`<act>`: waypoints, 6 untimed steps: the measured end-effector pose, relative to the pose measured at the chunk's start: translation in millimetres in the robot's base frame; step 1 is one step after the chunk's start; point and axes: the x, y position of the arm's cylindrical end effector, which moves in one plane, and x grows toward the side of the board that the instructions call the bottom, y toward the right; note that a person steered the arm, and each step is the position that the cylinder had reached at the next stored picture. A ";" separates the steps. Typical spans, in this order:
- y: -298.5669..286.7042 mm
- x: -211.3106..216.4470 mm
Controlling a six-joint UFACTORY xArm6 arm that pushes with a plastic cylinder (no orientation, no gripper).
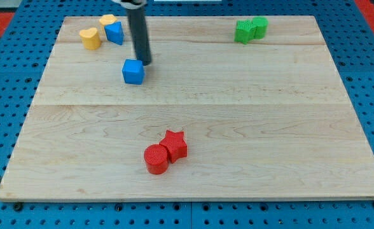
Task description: Move the blue cube to the yellow heart
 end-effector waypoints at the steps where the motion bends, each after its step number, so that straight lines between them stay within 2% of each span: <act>1: 13.4 37.3; 2: -40.0 43.7; 4: -116.3 -16.6; 5: -138.2 16.7; 6: -198.2 10.8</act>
